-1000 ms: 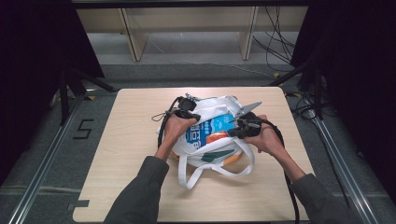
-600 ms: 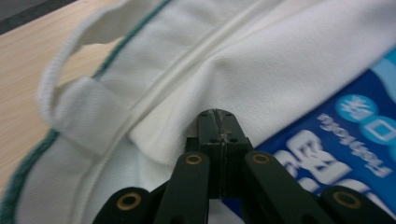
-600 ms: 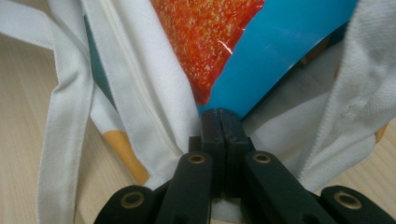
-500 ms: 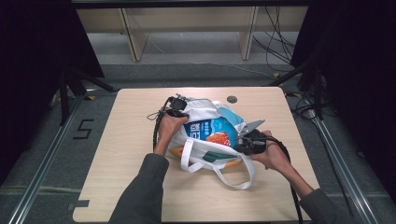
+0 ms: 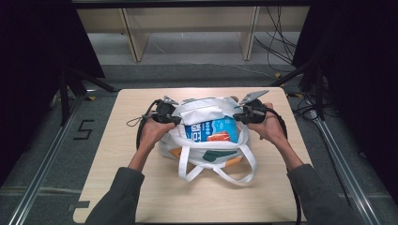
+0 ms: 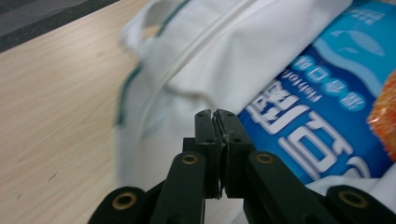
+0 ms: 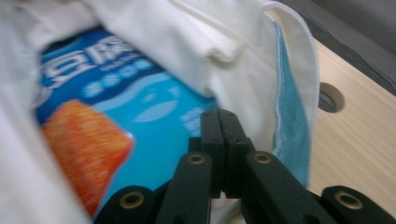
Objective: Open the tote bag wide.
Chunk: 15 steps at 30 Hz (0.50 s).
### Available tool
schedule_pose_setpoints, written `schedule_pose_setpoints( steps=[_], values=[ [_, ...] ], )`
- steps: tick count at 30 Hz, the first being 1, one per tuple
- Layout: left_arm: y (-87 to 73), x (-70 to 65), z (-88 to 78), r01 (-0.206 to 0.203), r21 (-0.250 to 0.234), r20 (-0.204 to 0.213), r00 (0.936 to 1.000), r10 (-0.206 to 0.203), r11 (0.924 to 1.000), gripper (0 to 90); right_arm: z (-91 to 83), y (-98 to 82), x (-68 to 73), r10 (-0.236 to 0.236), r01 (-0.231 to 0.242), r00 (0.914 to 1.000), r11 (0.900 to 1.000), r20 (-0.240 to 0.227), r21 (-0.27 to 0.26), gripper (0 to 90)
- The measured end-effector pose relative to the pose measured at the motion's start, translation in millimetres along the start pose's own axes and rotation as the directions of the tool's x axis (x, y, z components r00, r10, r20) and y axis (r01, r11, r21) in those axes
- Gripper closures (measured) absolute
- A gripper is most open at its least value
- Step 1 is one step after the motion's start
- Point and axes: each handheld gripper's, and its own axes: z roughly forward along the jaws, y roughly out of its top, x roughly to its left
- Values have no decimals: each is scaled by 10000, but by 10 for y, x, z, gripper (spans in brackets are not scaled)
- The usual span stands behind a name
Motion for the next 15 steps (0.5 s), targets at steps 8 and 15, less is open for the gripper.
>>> schedule_pose_setpoints(
  steps=[8,15],
  values=[
    [-344,337,166,697,-4,-504,9963,-696,9976,893,352,-299,-396,955,-1061,9878,9909,1228,833,900],
    [-394,372,187,861,95,-691,9940,-852,9962,894,496,-456,-390,1287,-1403,9855,9846,1102,1046,900]
  ],
)
